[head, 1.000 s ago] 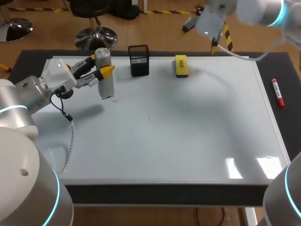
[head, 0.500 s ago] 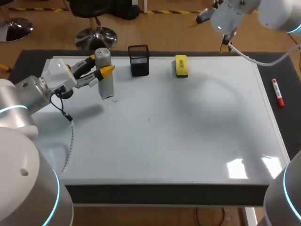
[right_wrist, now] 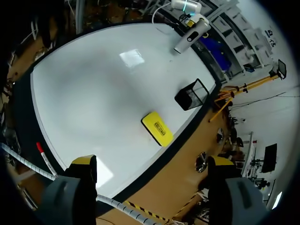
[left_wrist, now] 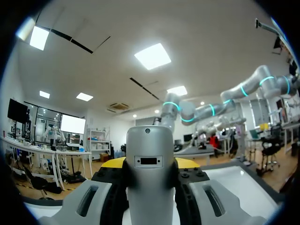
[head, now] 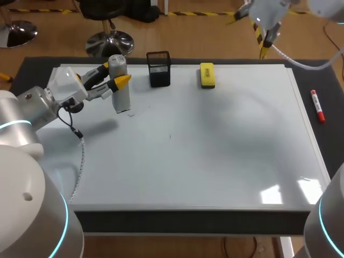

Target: Pick up the inspection probe, press it on each red-marked spot on the whiteboard one by one, put down the probe, pick up the eraser, and wipe off all the red marks.

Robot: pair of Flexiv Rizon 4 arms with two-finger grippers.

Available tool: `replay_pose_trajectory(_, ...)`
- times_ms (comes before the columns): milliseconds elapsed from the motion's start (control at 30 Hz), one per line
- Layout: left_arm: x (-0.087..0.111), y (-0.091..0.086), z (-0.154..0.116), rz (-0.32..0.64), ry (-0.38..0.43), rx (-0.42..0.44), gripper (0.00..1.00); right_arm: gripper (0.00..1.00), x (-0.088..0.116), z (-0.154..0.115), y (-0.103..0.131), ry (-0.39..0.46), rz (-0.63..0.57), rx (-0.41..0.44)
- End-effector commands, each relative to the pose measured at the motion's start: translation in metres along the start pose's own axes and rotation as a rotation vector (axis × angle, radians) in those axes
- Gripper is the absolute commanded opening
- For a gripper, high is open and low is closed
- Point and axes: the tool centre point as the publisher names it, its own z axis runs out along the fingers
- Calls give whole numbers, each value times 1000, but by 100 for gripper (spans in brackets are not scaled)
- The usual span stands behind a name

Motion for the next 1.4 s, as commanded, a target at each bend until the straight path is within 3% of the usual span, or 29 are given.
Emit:
replay_pose_trajectory(33,0,0,1,1,-1,3,0,100,9,-7,0,-39,12,-40)
replay_pose_trajectory(533,0,0,1,1,-1,3,0,100,22,-14,6,-89,64,-76)
replay_pose_trajectory(600,0,0,1,1,-1,3,0,100,23,-15,8,-133,24,-81)
replay_pose_trajectory(733,0,0,1,1,-1,3,0,100,25,-15,10,-90,35,-75)
replay_pose_trajectory(1400,0,0,1,1,-1,3,0,100,25,-15,10,-90,35,-75)
